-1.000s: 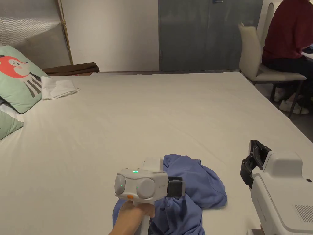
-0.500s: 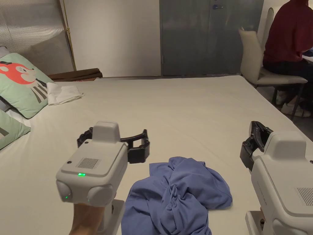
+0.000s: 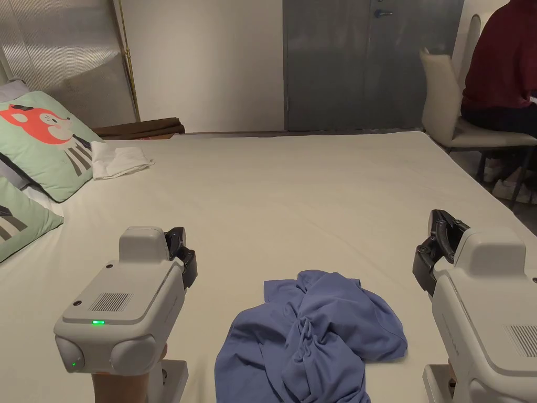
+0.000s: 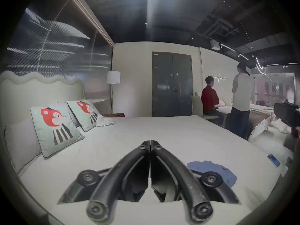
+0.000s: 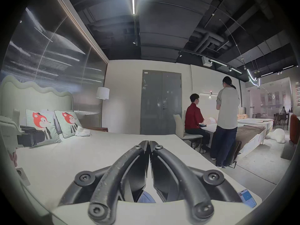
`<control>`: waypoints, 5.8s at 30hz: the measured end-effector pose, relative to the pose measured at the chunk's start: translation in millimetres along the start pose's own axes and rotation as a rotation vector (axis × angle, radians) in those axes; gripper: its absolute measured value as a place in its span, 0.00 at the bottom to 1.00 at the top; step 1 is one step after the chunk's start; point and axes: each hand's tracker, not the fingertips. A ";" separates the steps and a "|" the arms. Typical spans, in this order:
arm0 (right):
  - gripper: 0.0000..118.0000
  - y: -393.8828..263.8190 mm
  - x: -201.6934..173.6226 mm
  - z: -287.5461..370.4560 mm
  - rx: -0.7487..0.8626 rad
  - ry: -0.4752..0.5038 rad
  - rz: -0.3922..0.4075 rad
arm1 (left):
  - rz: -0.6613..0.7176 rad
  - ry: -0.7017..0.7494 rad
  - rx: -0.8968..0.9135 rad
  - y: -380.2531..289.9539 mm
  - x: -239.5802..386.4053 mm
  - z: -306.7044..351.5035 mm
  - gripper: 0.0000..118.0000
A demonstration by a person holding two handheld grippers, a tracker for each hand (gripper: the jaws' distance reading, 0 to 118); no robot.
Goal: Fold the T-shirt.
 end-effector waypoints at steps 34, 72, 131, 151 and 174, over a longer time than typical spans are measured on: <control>0.05 -79.1 21.9 -79.8 -0.328 0.006 -0.015 | 0.052 -0.223 -0.788 -118.5 49.7 -154.2 0.09; 0.05 25.2 48.4 -189.5 -0.351 0.040 0.108 | 0.125 -0.097 -0.339 32.2 -54.1 -121.9 0.08; 0.06 -165.9 40.0 -146.4 -0.645 0.003 -0.019 | 0.157 0.216 -0.588 -109.0 -139.6 -123.8 0.07; 0.12 -186.1 57.5 -16.4 -0.827 0.047 -0.117 | 0.161 0.217 -0.668 -143.5 -125.9 4.2 0.19; 0.82 27.9 -8.9 -15.3 -0.016 -0.010 0.000 | 0.027 0.045 0.154 47.7 -11.1 33.5 0.62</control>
